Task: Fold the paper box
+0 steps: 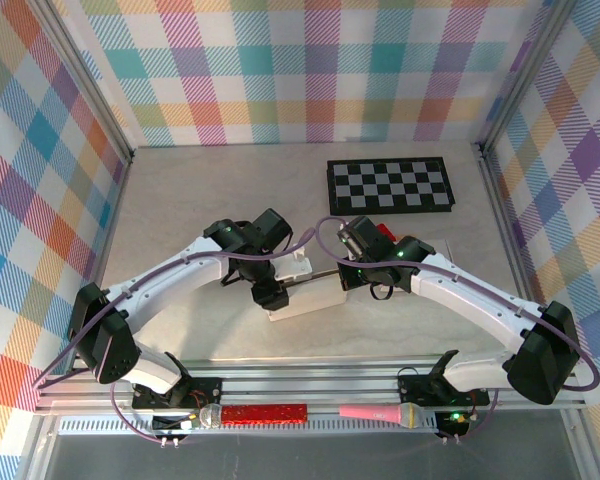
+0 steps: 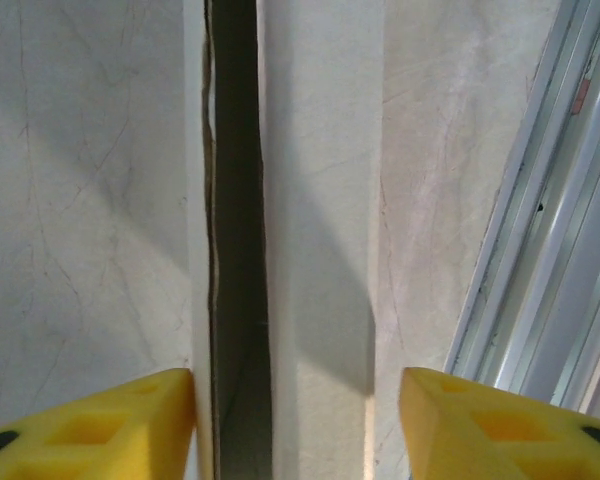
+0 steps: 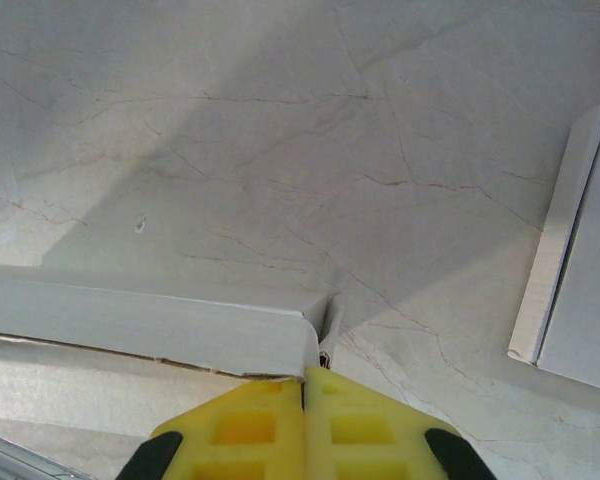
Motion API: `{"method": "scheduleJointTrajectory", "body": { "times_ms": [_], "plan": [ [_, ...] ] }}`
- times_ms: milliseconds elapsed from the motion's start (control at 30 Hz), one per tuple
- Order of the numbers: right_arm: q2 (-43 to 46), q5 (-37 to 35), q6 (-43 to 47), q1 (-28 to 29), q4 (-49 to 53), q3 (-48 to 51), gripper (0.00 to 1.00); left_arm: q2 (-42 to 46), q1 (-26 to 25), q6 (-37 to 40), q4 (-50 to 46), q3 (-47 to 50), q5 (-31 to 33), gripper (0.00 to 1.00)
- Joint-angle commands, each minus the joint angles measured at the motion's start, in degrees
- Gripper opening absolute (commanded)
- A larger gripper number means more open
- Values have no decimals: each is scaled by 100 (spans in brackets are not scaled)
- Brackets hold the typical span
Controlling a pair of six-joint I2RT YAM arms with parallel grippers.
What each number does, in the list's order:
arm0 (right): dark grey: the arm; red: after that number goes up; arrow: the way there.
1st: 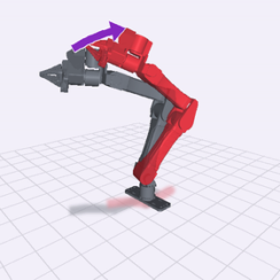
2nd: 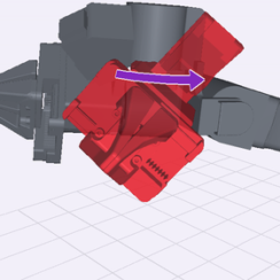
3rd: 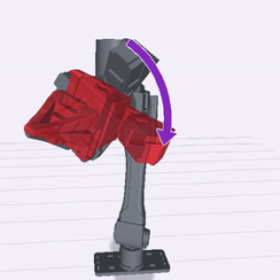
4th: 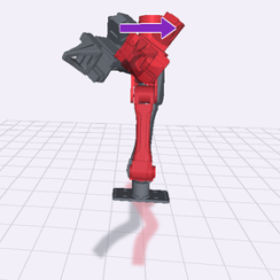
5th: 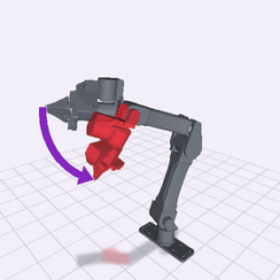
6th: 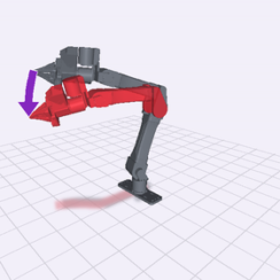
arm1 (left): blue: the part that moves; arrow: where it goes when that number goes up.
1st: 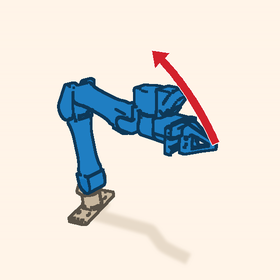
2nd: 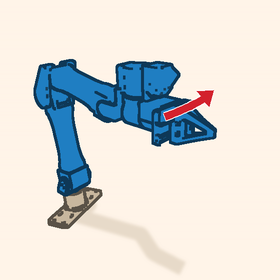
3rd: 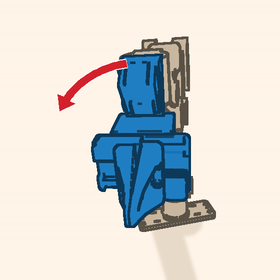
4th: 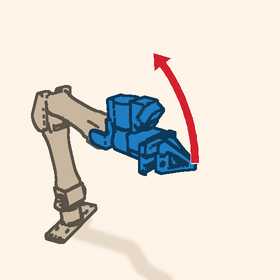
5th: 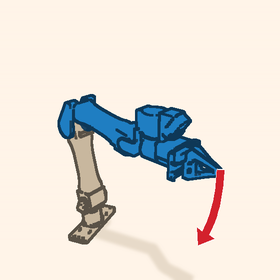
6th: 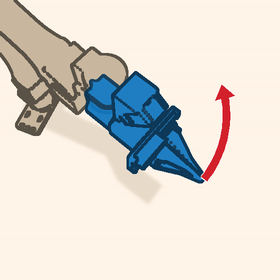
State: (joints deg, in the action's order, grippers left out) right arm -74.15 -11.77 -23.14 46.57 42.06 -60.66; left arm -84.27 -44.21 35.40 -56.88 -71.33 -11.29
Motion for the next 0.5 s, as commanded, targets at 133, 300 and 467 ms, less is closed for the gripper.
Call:
{"method": "scheduleJointTrajectory", "body": {
  "times_ms": [133,300,467],
  "plan": [
    [-108,52,-41,54,276,28,0,-96,-97,-72,20,128,31,35],
    [-117,70,-59,52,267,28,0,-142,-123,-153,43,128,103,29],
    [-93,61,-85,54,250,28,0,-166,-120,-258,183,98,413,25]
  ]
}}
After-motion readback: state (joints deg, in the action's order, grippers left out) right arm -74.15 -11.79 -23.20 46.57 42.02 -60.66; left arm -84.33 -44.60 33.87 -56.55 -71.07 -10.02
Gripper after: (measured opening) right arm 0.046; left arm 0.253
